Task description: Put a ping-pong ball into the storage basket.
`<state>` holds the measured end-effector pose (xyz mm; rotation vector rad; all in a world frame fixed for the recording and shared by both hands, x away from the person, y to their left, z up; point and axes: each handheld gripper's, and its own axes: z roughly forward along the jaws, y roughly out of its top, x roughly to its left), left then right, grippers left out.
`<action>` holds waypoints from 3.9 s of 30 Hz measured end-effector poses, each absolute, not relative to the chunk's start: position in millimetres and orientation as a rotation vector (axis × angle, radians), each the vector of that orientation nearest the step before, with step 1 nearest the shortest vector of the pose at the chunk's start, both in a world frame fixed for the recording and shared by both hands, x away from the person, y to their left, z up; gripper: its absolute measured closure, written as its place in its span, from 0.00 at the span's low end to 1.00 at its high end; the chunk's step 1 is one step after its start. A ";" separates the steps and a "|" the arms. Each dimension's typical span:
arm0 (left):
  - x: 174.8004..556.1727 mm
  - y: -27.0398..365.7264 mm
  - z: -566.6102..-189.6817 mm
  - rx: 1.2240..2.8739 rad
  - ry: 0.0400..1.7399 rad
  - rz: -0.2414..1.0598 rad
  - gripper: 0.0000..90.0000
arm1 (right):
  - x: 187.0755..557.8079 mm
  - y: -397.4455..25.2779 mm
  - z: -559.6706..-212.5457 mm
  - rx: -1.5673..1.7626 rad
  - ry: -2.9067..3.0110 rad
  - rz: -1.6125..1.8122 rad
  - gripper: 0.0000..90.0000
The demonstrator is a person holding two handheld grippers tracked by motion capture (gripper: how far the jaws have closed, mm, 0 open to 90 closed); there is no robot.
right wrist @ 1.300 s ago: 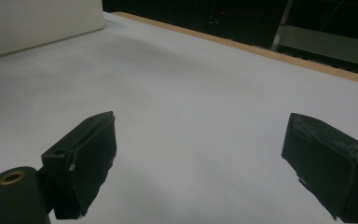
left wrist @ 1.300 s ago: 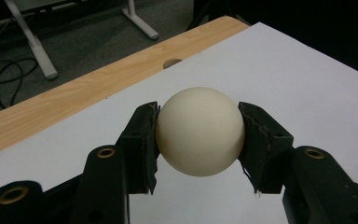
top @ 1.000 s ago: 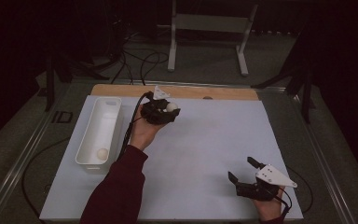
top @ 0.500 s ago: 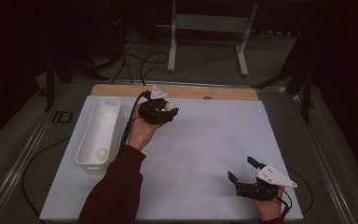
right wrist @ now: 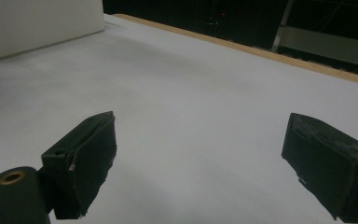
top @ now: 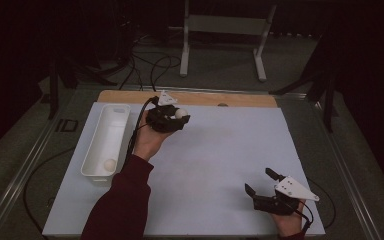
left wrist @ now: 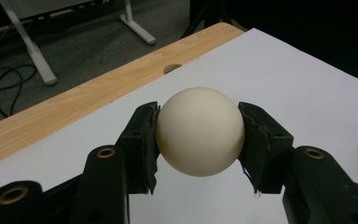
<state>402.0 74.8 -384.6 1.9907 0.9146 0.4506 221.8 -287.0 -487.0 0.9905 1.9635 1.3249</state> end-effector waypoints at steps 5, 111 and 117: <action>401.1 77.2 -380.7 1.996 0.906 0.457 0.57 | 221.7 -286.9 -486.9 0.990 1.963 1.326 0.11; 383.4 135.0 -369.4 1.973 0.898 0.521 0.57 | 221.3 -286.1 -486.3 0.985 1.963 1.340 0.11; 381.0 139.3 -369.3 1.967 0.904 0.523 0.57 | 221.2 -286.0 -486.3 0.985 1.962 1.339 0.11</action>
